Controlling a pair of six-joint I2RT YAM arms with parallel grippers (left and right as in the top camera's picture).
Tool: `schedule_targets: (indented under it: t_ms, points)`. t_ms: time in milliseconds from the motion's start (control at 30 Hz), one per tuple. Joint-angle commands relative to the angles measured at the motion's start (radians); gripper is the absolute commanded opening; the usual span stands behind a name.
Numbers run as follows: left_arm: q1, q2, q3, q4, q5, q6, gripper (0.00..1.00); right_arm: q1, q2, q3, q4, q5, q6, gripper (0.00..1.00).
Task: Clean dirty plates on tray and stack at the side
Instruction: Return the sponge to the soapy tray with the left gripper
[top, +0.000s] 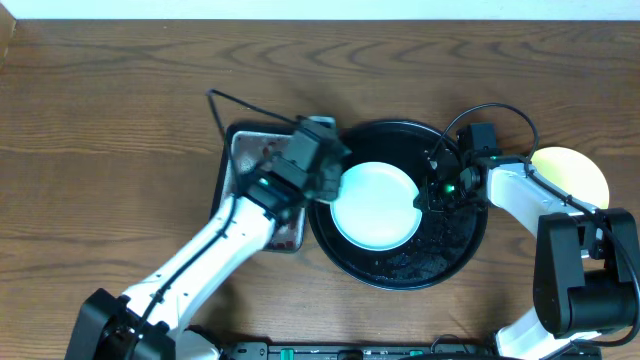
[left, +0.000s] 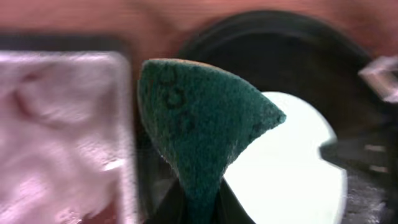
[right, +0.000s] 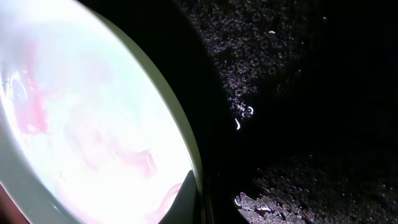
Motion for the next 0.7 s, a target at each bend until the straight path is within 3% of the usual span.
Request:
schedule_targets:
  t_ms: [0, 200, 667]
  points:
    - [0.084, 0.010, -0.001, -0.066, -0.019, 0.016, 0.08, 0.013, 0.032, -0.021, 0.016, 0.042, -0.008, 0.01]
    - [0.200, 0.023, -0.012, -0.142, -0.019, 0.017, 0.08, 0.012, -0.045, 0.019, -0.001, 0.087, -0.012, 0.01]
    - [0.248, 0.025, -0.137, -0.021, -0.023, 0.134, 0.08, 0.018, -0.410, 0.054, -0.045, 0.541, -0.031, 0.02]
